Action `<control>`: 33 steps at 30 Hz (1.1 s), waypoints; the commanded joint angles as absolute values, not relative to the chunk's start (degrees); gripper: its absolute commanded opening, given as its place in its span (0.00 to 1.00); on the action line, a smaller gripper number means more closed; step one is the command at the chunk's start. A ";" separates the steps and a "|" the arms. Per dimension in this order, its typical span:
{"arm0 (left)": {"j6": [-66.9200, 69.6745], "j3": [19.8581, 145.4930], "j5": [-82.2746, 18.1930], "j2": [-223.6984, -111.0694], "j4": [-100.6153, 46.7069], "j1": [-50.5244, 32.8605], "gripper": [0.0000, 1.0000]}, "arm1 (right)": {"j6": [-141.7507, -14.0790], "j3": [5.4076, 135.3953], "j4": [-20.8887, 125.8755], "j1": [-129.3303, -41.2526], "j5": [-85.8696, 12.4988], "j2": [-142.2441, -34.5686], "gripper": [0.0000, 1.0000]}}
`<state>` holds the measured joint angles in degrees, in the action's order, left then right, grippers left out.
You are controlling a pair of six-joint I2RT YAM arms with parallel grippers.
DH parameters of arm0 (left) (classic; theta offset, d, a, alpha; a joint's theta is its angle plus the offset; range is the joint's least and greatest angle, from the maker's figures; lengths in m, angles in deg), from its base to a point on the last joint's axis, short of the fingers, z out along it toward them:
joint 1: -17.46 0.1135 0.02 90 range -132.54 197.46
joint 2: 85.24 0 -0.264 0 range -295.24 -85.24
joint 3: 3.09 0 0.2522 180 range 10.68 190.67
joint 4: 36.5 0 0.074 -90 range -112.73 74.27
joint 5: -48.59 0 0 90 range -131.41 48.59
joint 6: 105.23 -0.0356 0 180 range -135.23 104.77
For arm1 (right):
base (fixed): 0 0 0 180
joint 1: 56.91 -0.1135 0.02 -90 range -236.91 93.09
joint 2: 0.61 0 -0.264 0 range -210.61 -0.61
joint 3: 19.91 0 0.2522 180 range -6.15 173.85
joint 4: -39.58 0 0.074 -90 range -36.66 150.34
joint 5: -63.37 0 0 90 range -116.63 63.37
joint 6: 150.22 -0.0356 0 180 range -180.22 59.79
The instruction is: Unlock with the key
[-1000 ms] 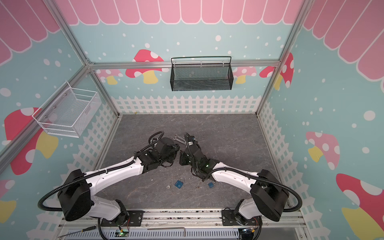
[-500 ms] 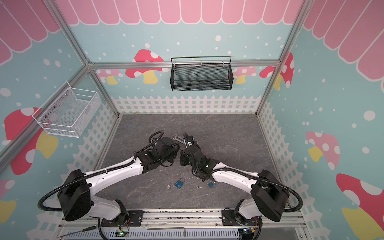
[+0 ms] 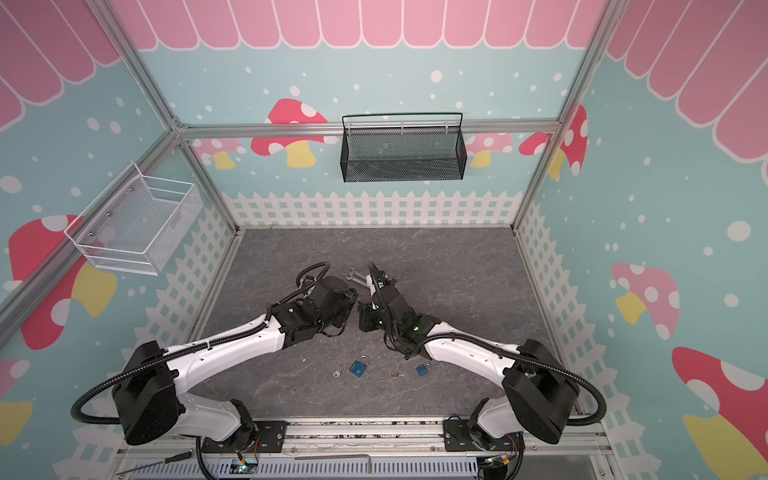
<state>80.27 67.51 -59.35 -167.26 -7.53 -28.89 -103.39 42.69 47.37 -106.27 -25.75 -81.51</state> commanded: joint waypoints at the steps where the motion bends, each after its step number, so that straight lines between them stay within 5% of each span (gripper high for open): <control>1: 79.59 67.66 -51.25 -166.30 -9.94 -32.51 0.00 | -103.44 47.69 37.83 -107.79 -32.31 -80.24 0.00; 15: 84.67 62.75 -49.22 -162.94 -13.38 -28.19 0.00 | -100.96 46.88 45.81 -109.58 -24.70 -79.02 0.00; 33: 85.19 61.32 -54.91 -155.53 0.05 -26.17 0.00 | -106.80 54.61 56.67 -113.04 -27.43 -85.64 0.00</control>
<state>84.45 61.07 -55.54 -155.52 -1.83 -25.76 -105.58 51.32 57.53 -111.34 -26.01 -84.48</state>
